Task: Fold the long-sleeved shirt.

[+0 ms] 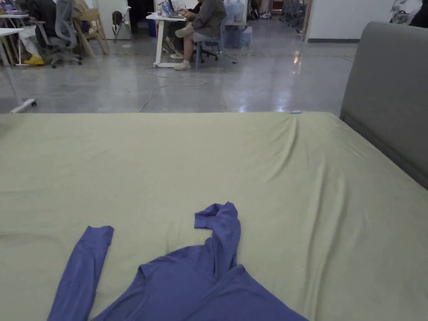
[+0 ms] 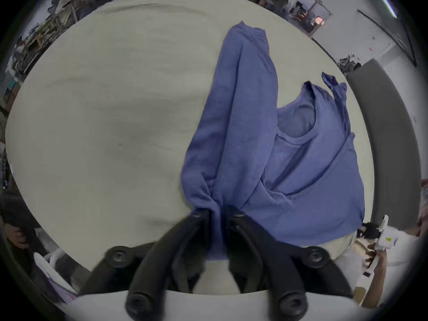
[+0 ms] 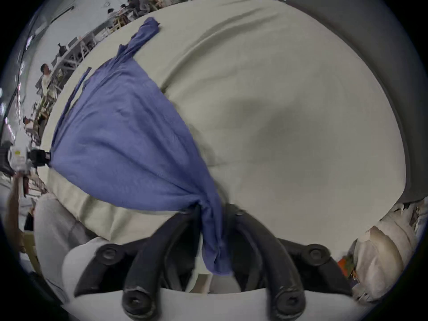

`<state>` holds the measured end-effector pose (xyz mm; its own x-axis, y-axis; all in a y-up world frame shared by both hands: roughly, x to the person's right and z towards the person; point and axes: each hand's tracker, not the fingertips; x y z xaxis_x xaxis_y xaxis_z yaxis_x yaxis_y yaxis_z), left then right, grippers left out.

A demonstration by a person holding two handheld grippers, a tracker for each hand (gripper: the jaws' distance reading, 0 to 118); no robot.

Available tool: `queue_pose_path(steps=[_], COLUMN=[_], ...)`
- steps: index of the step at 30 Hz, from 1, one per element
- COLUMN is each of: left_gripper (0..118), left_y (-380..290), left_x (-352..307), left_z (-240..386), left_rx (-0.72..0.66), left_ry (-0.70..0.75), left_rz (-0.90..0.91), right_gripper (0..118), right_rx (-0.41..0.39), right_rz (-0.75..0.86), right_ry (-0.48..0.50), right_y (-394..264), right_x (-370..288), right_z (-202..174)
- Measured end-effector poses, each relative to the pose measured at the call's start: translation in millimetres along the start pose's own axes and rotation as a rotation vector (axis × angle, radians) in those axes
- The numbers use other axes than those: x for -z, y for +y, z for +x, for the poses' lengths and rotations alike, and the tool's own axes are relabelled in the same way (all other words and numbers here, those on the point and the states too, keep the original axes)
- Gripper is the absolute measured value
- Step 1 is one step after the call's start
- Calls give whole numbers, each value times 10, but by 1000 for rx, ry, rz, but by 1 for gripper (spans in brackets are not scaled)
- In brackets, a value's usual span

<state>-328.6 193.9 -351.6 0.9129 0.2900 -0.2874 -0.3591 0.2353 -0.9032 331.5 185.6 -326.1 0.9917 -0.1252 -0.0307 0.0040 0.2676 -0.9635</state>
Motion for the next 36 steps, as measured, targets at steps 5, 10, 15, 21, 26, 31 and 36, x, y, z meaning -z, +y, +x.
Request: queue_pose_path(steps=[5, 10, 15, 21, 26, 31, 36], left_gripper=[114, 113, 0, 0, 118, 117, 108], left_y=[-92, -319, -638, -419, 381, 1206, 1583], left_x=[-582, -926, -798, -731, -404, 451, 1297], left_z=[206, 508, 814, 1152, 1759, 2145, 2209], left_rx=[23, 65, 243, 283, 297, 338, 299], left_ry=[-51, -86, -46, -90, -160, -30, 10], left_rz=[132, 191, 131, 187, 267, 248, 102], right_gripper=[110, 110, 0, 0, 0, 0, 0], right_rx=[-108, -73, -113, -127, -123, -98, -30], right_rz=[113, 212, 230, 275, 263, 221, 186], right_ry=[-141, -116, -72, 33, 52, 14, -5], right_y=[20, 51, 31, -34, -83, -201, -243], right_x=[-548, -931, -925, -858, -806, -779, -761], right_z=[-114, -342, -722, -960, -1032, -875, -721])
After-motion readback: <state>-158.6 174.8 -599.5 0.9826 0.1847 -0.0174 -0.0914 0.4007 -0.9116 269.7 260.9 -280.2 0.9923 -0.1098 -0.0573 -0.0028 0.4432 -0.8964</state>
